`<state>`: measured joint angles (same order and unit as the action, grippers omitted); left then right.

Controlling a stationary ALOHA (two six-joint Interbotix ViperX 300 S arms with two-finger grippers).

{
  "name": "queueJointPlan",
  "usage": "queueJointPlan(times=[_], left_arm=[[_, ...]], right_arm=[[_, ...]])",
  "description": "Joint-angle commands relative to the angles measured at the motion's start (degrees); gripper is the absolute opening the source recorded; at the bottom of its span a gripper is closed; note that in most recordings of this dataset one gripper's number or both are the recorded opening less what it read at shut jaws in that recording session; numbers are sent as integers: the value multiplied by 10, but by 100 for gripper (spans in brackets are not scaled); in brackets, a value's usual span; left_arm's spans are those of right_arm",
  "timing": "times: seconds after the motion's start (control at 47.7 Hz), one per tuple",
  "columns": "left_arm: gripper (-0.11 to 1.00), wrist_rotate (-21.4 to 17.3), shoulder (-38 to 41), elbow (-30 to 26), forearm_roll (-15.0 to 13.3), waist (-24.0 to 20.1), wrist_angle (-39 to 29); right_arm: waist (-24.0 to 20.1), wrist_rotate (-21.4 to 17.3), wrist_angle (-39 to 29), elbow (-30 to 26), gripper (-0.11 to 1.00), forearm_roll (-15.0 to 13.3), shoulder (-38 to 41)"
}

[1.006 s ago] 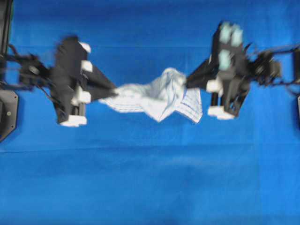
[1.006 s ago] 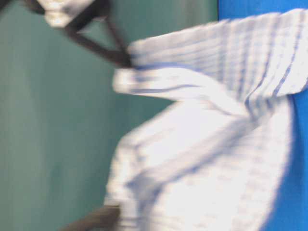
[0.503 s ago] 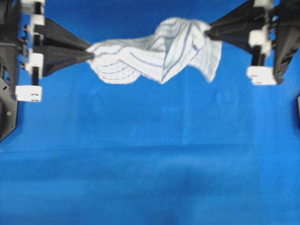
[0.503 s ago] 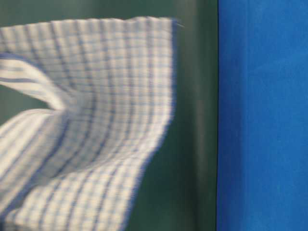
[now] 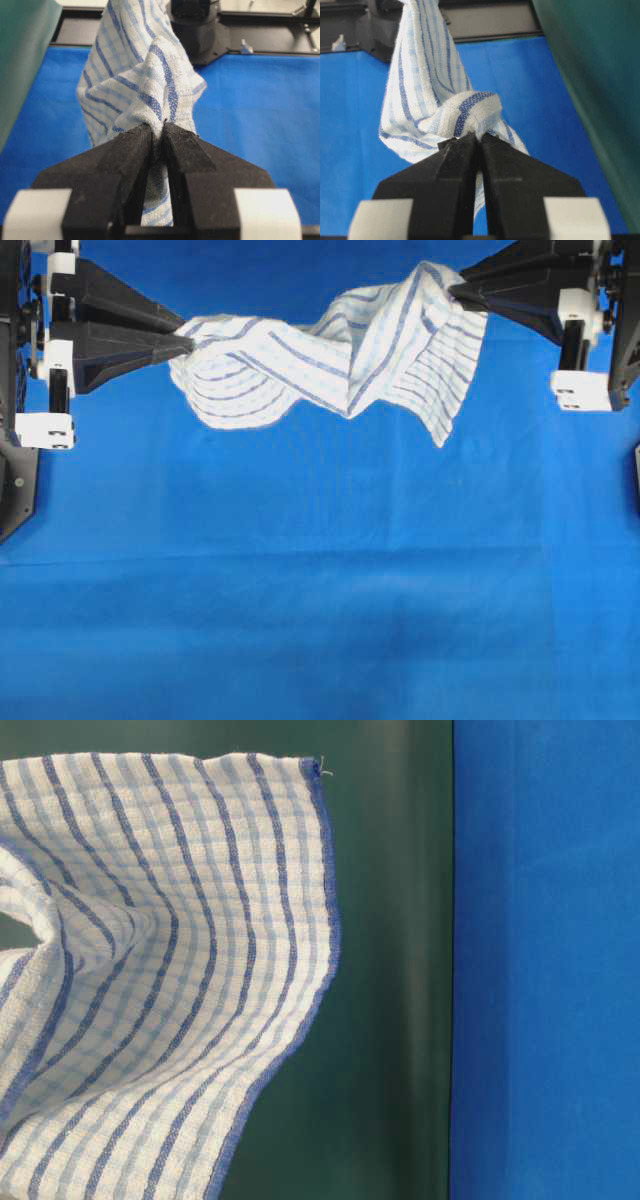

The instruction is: Lift the towel with both arms.

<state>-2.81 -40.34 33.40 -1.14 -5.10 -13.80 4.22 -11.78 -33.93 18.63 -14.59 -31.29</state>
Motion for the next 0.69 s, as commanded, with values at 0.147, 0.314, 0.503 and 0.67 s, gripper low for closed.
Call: queueJointPlan(times=[0.147,0.314,0.503,0.67], left_arm=[[22,0,0,-15,-1,-2,9],[73,1,-2,-12,-1,-2,20],[93,0,-4,-9,-1,-1,19],[93,0,-3,-4,0,5,18]], right_arm=[[0,1,2,-14,14,-2,-3],[0,-2,2,-13,63,-11,-3],[0,-4,2,-12,64,-18,-2],[-1,-4,2,-9,65,-18,-2]])
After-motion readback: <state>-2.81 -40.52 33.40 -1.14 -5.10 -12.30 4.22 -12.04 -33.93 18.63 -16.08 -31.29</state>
